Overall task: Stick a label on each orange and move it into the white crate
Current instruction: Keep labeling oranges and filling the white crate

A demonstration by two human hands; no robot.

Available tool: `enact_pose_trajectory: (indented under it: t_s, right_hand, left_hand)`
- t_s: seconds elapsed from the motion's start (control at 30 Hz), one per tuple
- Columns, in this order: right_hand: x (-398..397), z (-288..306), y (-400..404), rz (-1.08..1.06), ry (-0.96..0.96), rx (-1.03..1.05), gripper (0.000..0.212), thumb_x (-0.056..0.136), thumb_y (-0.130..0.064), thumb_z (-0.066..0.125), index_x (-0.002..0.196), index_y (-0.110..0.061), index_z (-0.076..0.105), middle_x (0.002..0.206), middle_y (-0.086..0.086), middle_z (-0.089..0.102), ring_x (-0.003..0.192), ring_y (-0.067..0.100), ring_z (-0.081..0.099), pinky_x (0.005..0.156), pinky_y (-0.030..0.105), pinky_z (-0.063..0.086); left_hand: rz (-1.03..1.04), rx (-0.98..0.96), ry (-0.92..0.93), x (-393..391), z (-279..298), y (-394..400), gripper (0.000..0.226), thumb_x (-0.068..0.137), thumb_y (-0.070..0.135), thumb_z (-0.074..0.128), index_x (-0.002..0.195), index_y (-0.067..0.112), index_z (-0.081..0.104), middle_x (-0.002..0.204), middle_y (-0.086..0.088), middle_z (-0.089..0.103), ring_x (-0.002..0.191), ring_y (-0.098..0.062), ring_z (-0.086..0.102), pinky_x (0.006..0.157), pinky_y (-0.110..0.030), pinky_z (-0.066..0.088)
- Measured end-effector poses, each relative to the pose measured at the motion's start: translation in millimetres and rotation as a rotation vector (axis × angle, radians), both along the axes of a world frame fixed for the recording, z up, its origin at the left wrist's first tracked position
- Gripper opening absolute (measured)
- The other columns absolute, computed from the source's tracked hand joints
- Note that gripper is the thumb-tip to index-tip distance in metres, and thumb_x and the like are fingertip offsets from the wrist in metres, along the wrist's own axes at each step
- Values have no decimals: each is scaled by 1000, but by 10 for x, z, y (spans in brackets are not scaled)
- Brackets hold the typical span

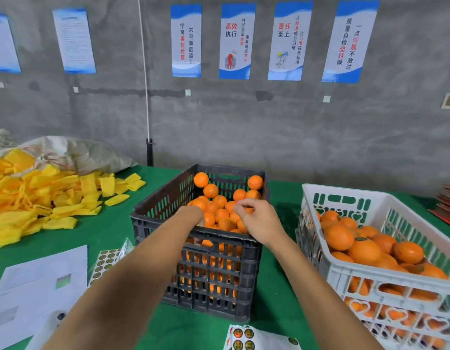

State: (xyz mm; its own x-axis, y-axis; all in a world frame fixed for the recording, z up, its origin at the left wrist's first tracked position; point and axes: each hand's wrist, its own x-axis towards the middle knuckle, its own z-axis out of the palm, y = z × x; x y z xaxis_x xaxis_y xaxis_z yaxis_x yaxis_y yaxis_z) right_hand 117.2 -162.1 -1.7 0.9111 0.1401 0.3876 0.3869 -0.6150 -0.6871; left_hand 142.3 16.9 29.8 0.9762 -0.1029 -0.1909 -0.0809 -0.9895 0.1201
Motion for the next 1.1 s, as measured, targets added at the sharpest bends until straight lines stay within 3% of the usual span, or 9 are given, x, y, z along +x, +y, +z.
enact_pose_trajectory:
  t_s: [0.07, 0.1, 0.2, 0.33, 0.5, 0.57, 0.7, 0.87, 1.1]
  right_hand:
    - [-59, -51, -34, 17, -1, 77, 27, 102, -41, 58, 123, -29, 71, 131, -10, 68, 123, 13, 60, 105, 41, 50]
    - [-95, -78, -44, 30, -2, 100, 30, 103, -39, 58, 128, -28, 69, 134, -10, 66, 126, 11, 58, 108, 40, 48]
    - [-207, -117, -73, 41, -43, 196, 44, 105, -40, 53, 146, -23, 55, 144, -6, 59, 131, 10, 54, 114, 40, 44]
    - [-439, -179, -179, -82, -144, 371, 59, 104, -56, 46, 156, -30, 34, 148, -8, 51, 130, 7, 53, 109, 33, 47]
    - [-855, -613, -476, -186, -314, 431, 65, 101, -65, 43, 155, -30, 32, 133, -48, 41, 125, -18, 45, 95, 3, 39]
    - [-1013, -873, -588, -192, -263, 388, 69, 100, -68, 41, 157, -32, 28, 141, -41, 39, 129, -19, 41, 98, 0, 35]
    - [-1191, -1428, -846, -176, -105, 263, 72, 98, -70, 42, 157, -32, 29, 153, -15, 43, 135, -11, 42, 106, 7, 37]
    - [-1406, -1994, -1011, -215, 85, -41, 62, 95, -64, 54, 150, -36, 43, 141, -12, 56, 127, 5, 53, 101, 18, 42]
    - [-1731, -2297, -1244, -183, 189, -393, 85, 84, -89, 37, 146, -34, 55, 158, -23, 37, 144, 0, 32, 120, 21, 22]
  left_hand:
    - [78, 7, 65, -111, 55, 61, 15, 96, 42, 64, 106, 37, 54, 113, 2, 56, 100, -24, 61, 74, -35, 53]
    - [87, 34, 60, -114, 50, 89, 20, 91, 40, 69, 94, 33, 50, 99, 2, 54, 89, -22, 61, 62, -32, 48]
    - [-10, -429, -265, -99, -59, -54, 51, 80, 39, 79, 115, 19, 48, 103, -3, 62, 96, -28, 65, 73, -40, 53]
    - [-314, -891, -426, -428, -145, -597, 58, 78, 35, 82, 124, 37, 48, 115, 8, 62, 101, -16, 65, 80, -30, 57]
    - [-674, -578, -806, -726, -520, -948, 68, 83, 21, 81, 143, 19, 48, 138, 2, 53, 125, -18, 52, 103, -30, 47]
    - [-749, -447, -836, -849, -705, -1000, 72, 78, 11, 79, 144, 9, 50, 140, -6, 54, 126, -25, 52, 107, -35, 45]
    - [-723, -361, -720, -1038, -1308, -1076, 77, 79, 13, 72, 150, 10, 43, 146, -7, 48, 129, -25, 48, 111, -37, 41]
    - [-463, -469, -310, -1286, -2193, -1196, 70, 95, 18, 61, 156, 24, 28, 146, 3, 31, 137, -21, 35, 110, -38, 41]
    - [-103, -687, -291, -1421, -2632, -1239, 64, 103, 40, 59, 156, 23, 28, 145, 2, 32, 133, -13, 38, 111, -31, 39]
